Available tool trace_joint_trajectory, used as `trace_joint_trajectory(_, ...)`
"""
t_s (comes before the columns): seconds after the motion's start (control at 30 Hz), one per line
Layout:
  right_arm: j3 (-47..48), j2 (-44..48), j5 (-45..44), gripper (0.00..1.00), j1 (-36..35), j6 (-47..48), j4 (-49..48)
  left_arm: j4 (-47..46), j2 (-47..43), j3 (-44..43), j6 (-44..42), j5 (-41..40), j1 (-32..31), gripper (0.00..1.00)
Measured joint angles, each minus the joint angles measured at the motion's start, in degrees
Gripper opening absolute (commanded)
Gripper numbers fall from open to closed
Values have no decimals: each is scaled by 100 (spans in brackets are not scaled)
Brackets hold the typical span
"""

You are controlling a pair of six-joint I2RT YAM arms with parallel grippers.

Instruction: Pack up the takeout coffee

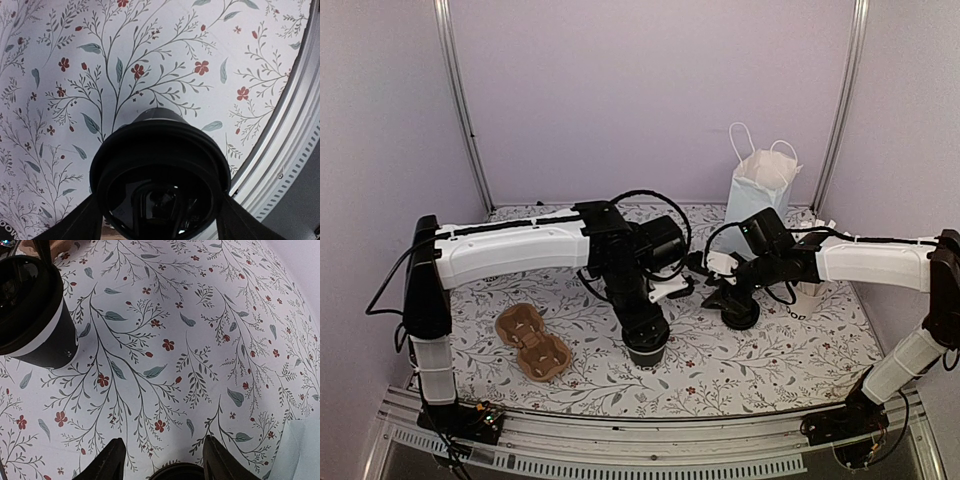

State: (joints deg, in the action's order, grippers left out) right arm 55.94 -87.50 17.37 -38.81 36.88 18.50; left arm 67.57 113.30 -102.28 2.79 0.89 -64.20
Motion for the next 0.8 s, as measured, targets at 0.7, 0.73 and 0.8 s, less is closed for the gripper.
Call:
trace_joint_trajectory(0.7, 2, 2, 127, 56, 0, -7, 85, -33, -247, -42, -39, -243, -4, 100)
trace_joint_trajectory(0.73, 11, 0, 136, 56, 0, -13, 98, -35, -313, -39, -37, -286, -4, 100)
trace_joint_trajectory(0.8, 59, 0, 199, 55, 0, -72, 153, -48, -461, -9, -4, -356, -4, 100)
